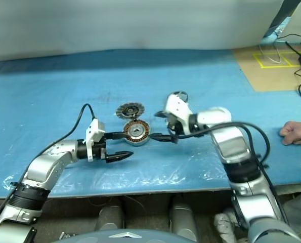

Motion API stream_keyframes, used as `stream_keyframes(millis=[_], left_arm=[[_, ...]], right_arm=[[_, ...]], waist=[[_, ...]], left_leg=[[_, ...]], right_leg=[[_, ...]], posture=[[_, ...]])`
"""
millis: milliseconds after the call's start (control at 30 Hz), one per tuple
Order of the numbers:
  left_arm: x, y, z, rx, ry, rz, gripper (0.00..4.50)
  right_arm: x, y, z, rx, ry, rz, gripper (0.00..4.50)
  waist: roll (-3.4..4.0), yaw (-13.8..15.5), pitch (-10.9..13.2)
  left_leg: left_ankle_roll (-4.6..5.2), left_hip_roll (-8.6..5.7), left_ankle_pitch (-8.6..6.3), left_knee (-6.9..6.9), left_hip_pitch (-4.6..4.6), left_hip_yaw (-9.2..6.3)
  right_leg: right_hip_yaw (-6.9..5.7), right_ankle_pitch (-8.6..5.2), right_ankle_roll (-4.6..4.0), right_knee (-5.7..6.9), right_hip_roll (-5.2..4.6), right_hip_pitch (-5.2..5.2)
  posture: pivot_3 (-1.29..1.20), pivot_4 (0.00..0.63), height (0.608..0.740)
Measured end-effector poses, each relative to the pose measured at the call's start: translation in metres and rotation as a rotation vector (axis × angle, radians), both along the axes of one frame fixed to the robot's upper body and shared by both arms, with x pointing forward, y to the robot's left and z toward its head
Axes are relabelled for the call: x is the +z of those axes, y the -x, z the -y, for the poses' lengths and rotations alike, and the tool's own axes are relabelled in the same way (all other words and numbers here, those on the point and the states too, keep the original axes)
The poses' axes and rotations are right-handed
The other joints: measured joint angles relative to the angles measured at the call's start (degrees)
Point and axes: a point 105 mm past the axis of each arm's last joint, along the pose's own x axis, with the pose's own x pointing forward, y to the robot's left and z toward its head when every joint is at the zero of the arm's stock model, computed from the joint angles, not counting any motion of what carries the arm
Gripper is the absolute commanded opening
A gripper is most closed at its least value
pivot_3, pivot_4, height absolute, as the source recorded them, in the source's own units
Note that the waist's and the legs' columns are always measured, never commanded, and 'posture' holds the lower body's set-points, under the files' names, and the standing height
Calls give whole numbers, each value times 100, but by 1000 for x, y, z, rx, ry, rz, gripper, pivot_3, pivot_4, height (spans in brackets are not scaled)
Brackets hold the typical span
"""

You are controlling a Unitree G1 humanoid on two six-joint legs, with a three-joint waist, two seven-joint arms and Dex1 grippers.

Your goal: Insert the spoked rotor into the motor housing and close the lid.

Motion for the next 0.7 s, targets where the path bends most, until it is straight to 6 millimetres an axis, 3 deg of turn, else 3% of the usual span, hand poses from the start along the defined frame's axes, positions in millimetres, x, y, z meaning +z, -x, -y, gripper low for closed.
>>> stream_keyframes(millis=[167,267,500,700], left_arm=[[0,1,1,-3,0,2,4500],[1,0,0,-4,-6,5,4500],[13,-9,7,-29,11,56,4500],[17,-7,9,-40,34,89,4500]], right_arm=[[-19,-17,36,-293,-103,16,4310],[-37,-23,43,-390,-119,0,4310],[-61,-39,22,-441,-170,-30,4310],[-60,-51,2,-419,-163,23,4310]], waist=[[0,-74,0],[1,-71,0],[2,-82,1],[2,-69,1]], left_leg=[[0,-1,0,1,9,0],[0,-1,0,0,8,0],[0,-2,0,-2,3,0],[-1,-2,0,-2,0,0]], right_leg=[[5,2,3,8,1,1],[4,1,3,6,1,1],[3,2,3,2,1,0],[1,2,3,-2,0,1]], posture=[[0,150,740],[0,150,740],[0,150,740],[0,150,740]])
